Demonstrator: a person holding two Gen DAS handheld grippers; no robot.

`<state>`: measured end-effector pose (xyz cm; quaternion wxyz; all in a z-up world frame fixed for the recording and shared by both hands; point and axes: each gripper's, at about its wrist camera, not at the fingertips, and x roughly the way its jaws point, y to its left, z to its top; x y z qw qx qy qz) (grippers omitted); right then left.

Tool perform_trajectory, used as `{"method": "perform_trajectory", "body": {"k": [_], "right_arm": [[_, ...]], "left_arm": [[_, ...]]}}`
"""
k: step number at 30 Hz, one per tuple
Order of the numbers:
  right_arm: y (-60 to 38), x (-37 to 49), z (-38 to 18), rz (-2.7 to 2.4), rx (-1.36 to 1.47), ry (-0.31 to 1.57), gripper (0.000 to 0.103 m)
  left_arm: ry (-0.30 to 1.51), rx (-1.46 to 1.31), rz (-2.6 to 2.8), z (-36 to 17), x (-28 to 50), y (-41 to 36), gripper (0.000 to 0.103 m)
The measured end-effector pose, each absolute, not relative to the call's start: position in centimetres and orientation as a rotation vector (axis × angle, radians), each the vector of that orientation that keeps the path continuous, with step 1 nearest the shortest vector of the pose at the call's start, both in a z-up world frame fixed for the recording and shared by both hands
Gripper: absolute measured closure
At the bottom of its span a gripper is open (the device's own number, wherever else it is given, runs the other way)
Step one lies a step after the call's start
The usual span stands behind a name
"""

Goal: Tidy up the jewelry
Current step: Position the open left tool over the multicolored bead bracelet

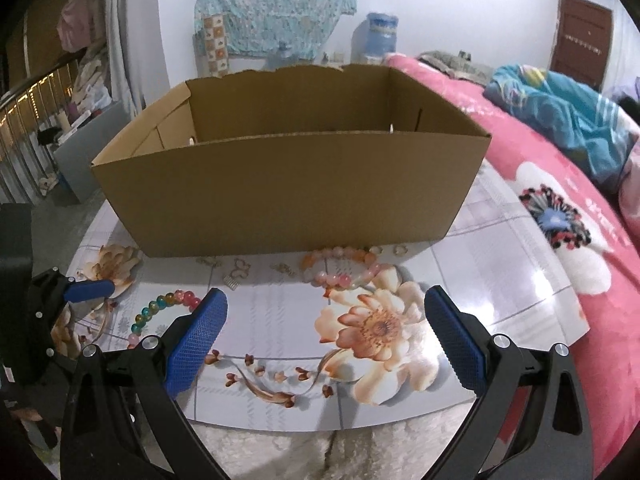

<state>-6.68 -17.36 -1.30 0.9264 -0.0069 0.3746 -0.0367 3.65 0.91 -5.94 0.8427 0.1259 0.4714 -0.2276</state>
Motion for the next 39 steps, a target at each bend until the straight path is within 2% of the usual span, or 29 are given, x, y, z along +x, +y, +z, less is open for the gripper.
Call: {"method": "perform_trajectory", "body": {"k": [16, 24, 39], "right_arm": [[-18.9, -8.2, 0.2, -0.015, 0.049, 0.643, 0.008], [-18.1, -8.3, 0.2, 0.021, -0.002, 0.635, 0.008], [-17.9, -8.1, 0.1, 0.112, 0.070, 0.657, 0.008]], "left_arm": [[1.005, 0.262, -0.480, -6.0, 3.7, 1.0, 0.004], [1.007, 0.267, -0.488, -6.0, 3.8, 0.9, 0.004], [1.008, 0.266, -0.487, -6.0, 3.7, 0.9, 0.004]]}}
